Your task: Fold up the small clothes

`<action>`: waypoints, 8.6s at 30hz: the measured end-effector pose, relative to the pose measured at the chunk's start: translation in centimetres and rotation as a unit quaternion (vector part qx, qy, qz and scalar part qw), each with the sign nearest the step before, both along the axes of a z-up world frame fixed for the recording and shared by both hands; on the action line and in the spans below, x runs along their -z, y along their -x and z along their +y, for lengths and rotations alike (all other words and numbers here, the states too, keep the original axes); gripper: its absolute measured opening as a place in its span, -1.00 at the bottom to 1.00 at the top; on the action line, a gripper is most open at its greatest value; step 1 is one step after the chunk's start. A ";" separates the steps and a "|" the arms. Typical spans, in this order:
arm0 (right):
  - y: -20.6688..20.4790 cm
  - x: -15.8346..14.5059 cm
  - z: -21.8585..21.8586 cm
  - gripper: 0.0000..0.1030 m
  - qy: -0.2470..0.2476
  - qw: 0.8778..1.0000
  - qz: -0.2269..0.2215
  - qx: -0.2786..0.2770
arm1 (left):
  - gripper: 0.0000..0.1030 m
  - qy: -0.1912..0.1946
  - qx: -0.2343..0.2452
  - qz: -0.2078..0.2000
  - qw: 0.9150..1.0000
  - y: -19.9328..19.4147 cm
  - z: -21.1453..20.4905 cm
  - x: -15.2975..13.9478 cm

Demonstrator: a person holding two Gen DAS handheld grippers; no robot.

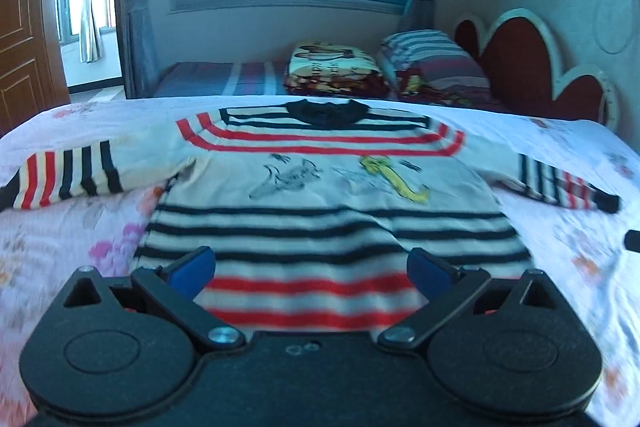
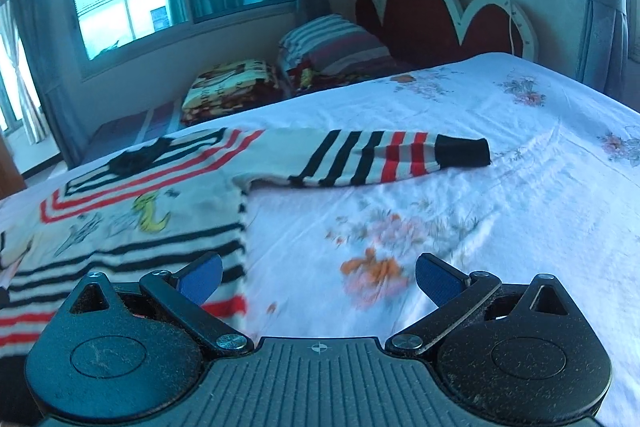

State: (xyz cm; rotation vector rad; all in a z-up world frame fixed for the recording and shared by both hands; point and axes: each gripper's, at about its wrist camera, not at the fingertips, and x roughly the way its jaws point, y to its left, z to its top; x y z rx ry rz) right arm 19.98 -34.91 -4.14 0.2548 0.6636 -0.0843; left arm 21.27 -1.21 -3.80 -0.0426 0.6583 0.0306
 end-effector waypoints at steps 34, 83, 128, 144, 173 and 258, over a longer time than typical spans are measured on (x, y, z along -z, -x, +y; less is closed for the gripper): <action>-17.8 10.4 -19.1 -0.59 -0.199 0.947 0.020 0.250 | 0.97 -0.010 -0.004 0.034 0.999 -16.5 0.4 5.5; -23.7 10.2 18.8 -0.19 -0.033 0.952 -0.011 -0.303 | 0.94 0.076 -0.067 0.012 0.995 -12.8 12.1 4.3; -19.6 9.4 -3.4 -0.19 -0.487 0.873 0.021 -0.022 | -0.85 0.146 0.053 0.035 0.987 -24.3 7.7 7.8; -20.6 7.5 -2.6 -0.86 -0.316 0.948 0.028 -0.020 | -0.85 0.122 0.043 0.060 0.990 -24.9 8.6 7.2; -29.6 5.3 3.8 -0.75 -0.007 0.990 -0.015 -0.142 | -0.84 0.081 0.040 0.070 0.993 -24.5 7.7 7.9; -29.0 6.8 8.0 -1.00 0.001 0.972 -0.035 -0.234 | 0.15 -0.049 0.041 0.013 0.998 -26.2 -0.1 7.9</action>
